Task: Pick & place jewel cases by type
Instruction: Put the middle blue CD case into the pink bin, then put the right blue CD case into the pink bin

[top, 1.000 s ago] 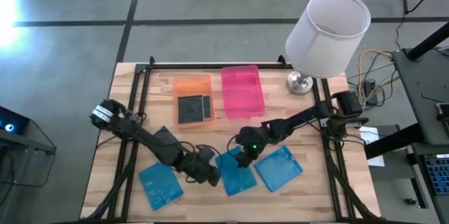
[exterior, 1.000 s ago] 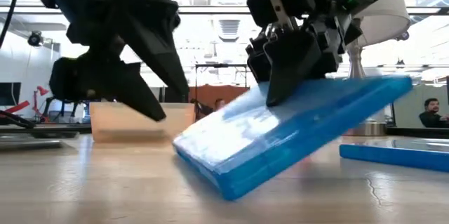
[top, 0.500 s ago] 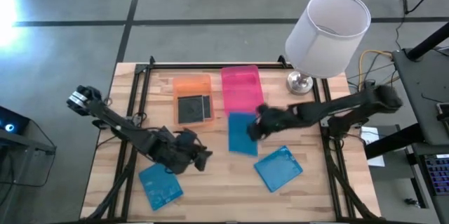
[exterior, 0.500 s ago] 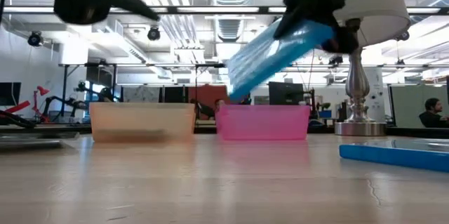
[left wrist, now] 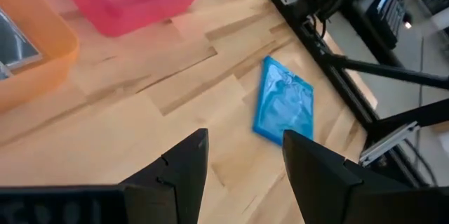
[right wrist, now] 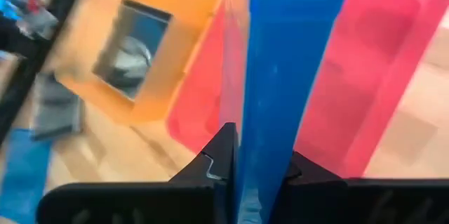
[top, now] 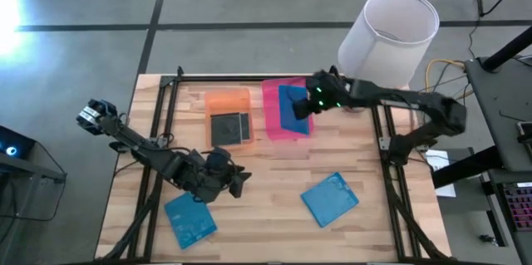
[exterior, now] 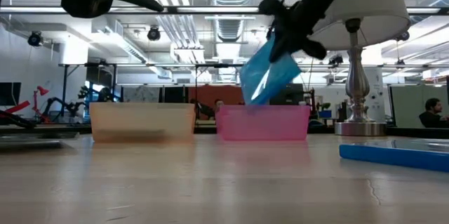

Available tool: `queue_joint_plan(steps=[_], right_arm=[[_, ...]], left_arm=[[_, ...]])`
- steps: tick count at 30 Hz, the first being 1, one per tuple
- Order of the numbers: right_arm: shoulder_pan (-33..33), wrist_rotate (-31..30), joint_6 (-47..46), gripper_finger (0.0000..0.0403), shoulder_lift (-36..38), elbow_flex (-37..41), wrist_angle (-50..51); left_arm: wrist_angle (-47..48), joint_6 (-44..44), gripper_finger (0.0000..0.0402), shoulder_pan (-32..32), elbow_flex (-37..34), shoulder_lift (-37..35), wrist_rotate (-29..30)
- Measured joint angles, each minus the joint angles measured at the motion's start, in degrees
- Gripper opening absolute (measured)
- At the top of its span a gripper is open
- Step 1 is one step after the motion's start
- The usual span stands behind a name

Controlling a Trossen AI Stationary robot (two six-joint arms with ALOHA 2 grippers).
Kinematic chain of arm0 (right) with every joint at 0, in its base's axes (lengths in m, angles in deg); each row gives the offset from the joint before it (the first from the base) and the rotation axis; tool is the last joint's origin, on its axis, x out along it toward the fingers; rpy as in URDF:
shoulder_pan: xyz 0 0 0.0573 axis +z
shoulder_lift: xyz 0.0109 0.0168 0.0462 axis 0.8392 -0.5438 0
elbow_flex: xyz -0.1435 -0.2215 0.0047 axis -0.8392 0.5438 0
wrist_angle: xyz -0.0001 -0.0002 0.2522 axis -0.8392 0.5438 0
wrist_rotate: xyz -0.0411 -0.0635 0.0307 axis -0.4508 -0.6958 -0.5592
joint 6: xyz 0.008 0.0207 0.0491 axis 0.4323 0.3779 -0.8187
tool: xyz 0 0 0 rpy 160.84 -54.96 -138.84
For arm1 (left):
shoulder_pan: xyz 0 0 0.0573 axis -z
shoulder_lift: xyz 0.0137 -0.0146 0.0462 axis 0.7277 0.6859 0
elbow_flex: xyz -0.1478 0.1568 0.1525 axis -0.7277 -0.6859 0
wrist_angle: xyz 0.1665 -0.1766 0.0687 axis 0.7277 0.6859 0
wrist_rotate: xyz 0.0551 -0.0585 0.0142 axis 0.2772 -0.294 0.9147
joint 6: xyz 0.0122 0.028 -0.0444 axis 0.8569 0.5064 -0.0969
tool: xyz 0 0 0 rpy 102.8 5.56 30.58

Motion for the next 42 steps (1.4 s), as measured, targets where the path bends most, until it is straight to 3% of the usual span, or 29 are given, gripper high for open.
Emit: queue_joint_plan(steps=[3, 12, 18, 22, 26, 31, 37, 42], right_arm=[[-3.4, 7.6, 3.9, 0.0022, -6.1, -5.6, 0.3], [-9.8, 13.1, 3.5, 0.0022, -21.3, -21.6, 12.6], [-10.0, 20.9, 2.3, 0.0022, -28.0, -23.7, 15.6], [-9.9, 19.7, 2.3, 0.0033, -30.0, -23.8, 15.2], [-9.6, 13.8, 3.6, 0.0077, -29.9, -23.7, 15.1], [-9.7, 7.8, 6.5, 0.0160, -27.2, -24.2, 16.1], [-9.4, 6.7, 7.9, 0.0254, -24.3, -24.7, 21.1], [-8.1, 6.7, 11.8, 0.0298, -21.7, -24.7, 28.5]], left_arm=[[-0.3, -1.2, 0.0167, 0.3, 0.0, 0.0, 0.0], [-0.3, -4.3, 0.0167, 1.9, 0.0, 0.0, 1.5], [-0.1, -4.5, 0.0167, 2.5, 0.0, 0.0, 4.3], [0.2, -4.3, 0.0167, 2.5, 0.0, 0.0, 4.6], [0.4, -4.3, 0.0167, 2.5, 0.0, 0.0, 4.6], [1.7, -4.2, 0.0167, 2.5, 0.0, 0.0, 4.6], [3.5, -4.1, 0.0167, 2.5, 0.0, 0.0, 4.7], [4.6, -4.1, 0.0167, 2.5, 0.0, 0.0, 4.7]])
